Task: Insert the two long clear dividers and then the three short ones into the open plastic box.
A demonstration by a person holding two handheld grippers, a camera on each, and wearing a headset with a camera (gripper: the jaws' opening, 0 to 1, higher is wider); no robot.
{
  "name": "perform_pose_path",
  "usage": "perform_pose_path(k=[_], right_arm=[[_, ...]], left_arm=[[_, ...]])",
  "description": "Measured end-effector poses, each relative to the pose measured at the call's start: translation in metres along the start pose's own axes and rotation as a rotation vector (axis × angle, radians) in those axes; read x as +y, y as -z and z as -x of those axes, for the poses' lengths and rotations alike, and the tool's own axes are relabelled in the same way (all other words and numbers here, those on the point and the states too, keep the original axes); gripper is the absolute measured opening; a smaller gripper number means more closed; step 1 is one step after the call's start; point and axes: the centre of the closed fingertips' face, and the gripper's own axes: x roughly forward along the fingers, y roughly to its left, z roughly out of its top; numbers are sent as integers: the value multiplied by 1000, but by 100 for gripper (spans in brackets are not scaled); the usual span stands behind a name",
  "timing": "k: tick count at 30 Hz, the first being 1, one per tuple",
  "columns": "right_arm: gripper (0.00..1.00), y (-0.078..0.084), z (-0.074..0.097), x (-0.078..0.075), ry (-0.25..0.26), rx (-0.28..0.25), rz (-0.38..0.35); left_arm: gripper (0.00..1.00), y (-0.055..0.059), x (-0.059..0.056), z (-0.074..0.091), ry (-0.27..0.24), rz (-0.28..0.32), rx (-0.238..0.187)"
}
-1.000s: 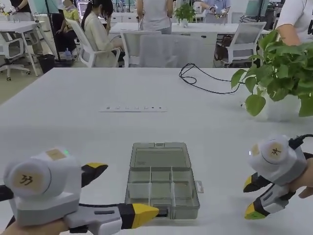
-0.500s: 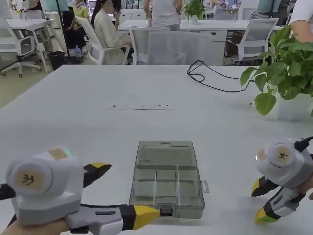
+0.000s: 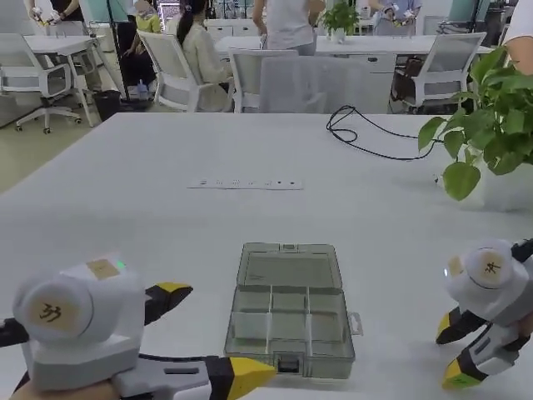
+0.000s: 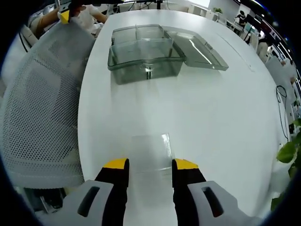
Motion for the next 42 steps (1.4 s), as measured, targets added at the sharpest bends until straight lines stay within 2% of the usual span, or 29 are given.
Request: perform_pose_path(k=[7,14,20,24,34,42], right_arm=[[34,0,0,-2,-1,-20,2],[33,0,0,-2,16,-17,-2],[32,-1,2,-2,61,-13,22],[32,-5,6,-3,90,-30,27],[32,-37,30,-7,189,-119,77],[32,-78,52,-3,256,-227,134]], left_arm=[[91,0,-1,-2,3,2,-1],[90,1,-1,-2,4,5,1],[89,2,-2,-3,10,12,-1],[88,2,-4,-4,16,22,-3],[82,2,-5,-4,24,47,-13],[74,2,-7,-5,21,84,-15]])
